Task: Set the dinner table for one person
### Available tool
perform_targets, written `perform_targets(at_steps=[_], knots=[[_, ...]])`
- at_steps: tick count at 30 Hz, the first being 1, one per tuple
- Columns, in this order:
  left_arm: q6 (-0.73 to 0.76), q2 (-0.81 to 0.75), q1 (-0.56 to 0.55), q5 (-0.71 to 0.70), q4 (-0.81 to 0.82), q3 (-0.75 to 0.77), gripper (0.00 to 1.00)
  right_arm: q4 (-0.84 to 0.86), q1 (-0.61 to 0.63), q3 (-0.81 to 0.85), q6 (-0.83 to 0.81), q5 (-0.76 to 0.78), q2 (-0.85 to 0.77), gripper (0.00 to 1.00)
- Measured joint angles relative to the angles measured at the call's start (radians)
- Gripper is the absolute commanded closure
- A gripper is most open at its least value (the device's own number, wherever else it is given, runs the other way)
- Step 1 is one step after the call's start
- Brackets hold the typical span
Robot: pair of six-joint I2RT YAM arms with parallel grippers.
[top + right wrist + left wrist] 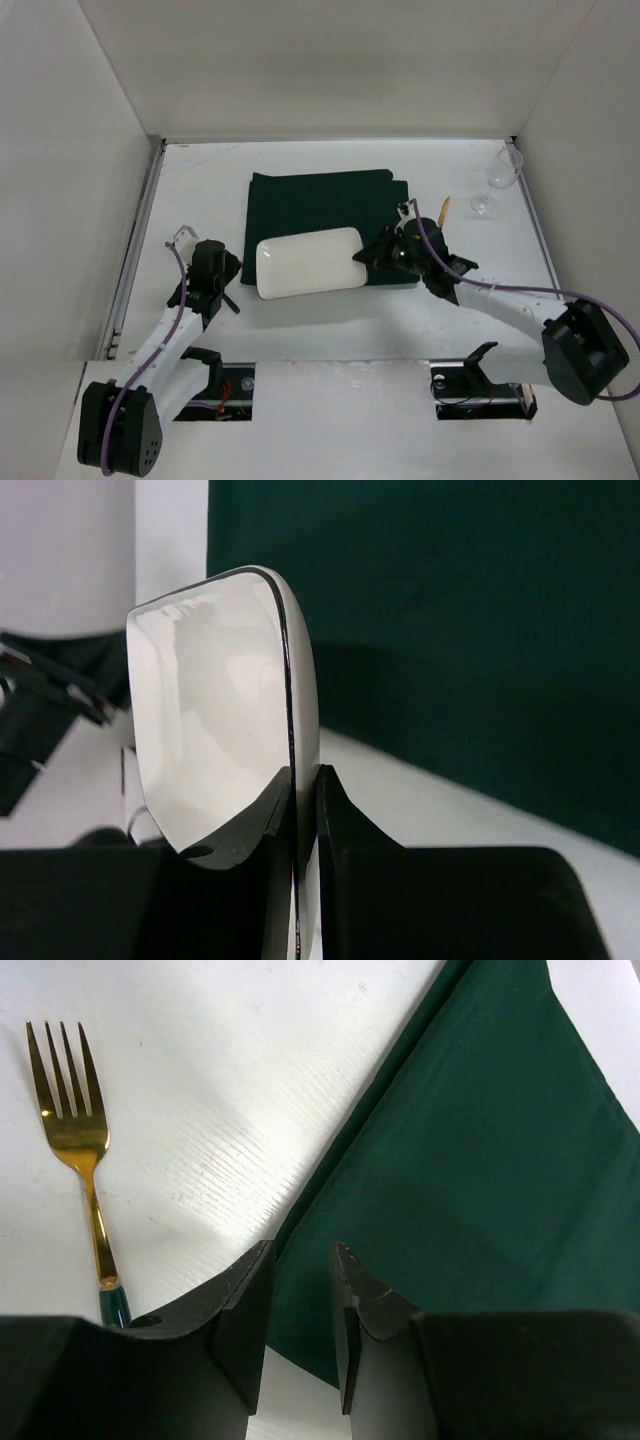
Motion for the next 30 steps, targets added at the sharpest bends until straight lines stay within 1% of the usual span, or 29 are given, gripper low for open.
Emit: perform_targets(at_steps=[4, 9, 13, 19, 30], knots=[[-0.002, 0.022, -0.012, 0.002, 0.024, -0.003, 0.73, 0.065, -0.079, 0.075, 0.005, -0.03, 0.134, 0.95], [-0.007, 0.049, -0.027, 0.003, 0.037, -0.01, 0.73, 0.092, -0.157, 0.156, 0.031, -0.061, 0.293, 0.95], [-0.008, 0.051, -0.031, 0.004, 0.04, -0.011, 0.72, 0.127, -0.204, 0.196, 0.054, -0.079, 0.384, 0.95], [-0.007, 0.066, -0.031, 0.004, 0.057, -0.013, 0.7, 0.164, -0.247, 0.214, 0.069, -0.087, 0.459, 0.95], [-0.007, 0.101, -0.038, 0.026, 0.078, -0.013, 0.68, 0.194, -0.263, 0.247, 0.059, -0.115, 0.557, 0.95]])
